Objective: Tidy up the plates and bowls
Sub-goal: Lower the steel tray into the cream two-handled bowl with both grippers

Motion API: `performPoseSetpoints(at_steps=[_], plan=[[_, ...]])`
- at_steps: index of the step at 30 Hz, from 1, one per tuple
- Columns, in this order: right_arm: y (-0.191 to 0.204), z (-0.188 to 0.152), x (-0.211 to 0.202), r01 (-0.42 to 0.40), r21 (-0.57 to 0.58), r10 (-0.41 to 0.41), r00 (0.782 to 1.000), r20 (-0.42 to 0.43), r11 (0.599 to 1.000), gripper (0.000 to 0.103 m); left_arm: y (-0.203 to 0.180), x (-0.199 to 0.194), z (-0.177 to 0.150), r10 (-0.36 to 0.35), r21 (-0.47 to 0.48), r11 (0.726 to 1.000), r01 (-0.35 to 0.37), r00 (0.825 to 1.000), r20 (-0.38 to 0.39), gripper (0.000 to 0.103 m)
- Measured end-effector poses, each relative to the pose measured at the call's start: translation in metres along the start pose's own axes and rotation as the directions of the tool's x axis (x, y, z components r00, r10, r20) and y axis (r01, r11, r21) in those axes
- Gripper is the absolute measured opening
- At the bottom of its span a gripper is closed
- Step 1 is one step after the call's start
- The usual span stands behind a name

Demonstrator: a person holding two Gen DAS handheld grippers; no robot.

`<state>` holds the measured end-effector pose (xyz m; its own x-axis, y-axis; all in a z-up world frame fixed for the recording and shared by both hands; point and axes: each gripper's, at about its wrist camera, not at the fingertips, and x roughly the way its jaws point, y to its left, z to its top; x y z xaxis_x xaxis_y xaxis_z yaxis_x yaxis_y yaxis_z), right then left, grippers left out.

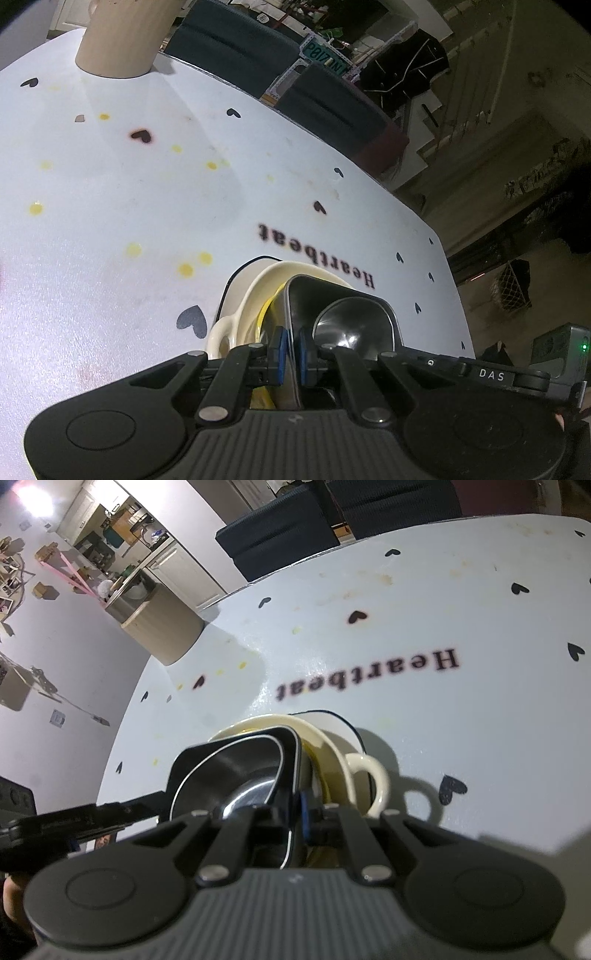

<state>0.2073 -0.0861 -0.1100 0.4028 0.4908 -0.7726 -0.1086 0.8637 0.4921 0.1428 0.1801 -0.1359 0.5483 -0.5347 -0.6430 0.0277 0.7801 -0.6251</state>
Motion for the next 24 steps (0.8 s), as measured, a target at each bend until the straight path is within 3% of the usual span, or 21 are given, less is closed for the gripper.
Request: performPoseSetpoints(at_steps=[8,13,17,22,24], plan=[[0.002,0.0,0.0,0.008,-0.029,-0.008,1.0,-0.004,1.0,0.009,0.002,0.001,0.003,0.013,-0.006,1.0,-0.013,1.0,-0.022,0.008],[0.005,0.0,-0.002,0.031,-0.06,-0.031,1.0,0.003,0.998,0.013,-0.003,-0.003,0.003,0.047,0.017,0.999,-0.046,0.999,-0.022,0.015],[0.008,-0.002,-0.01,0.06,-0.085,-0.058,0.998,0.031,0.995,0.016,-0.004,-0.011,0.001,0.096,0.036,0.995,-0.096,0.995,-0.002,0.028],[0.009,-0.004,-0.026,0.1,-0.112,-0.09,0.992,0.09,0.989,0.033,-0.01,-0.026,0.003,0.139,0.055,0.988,-0.141,0.99,0.035,0.047],[0.011,-0.003,-0.037,0.121,-0.125,-0.104,0.986,0.132,0.985,0.04,-0.018,-0.035,0.004,0.146,0.072,0.986,-0.151,0.987,0.068,0.06]])
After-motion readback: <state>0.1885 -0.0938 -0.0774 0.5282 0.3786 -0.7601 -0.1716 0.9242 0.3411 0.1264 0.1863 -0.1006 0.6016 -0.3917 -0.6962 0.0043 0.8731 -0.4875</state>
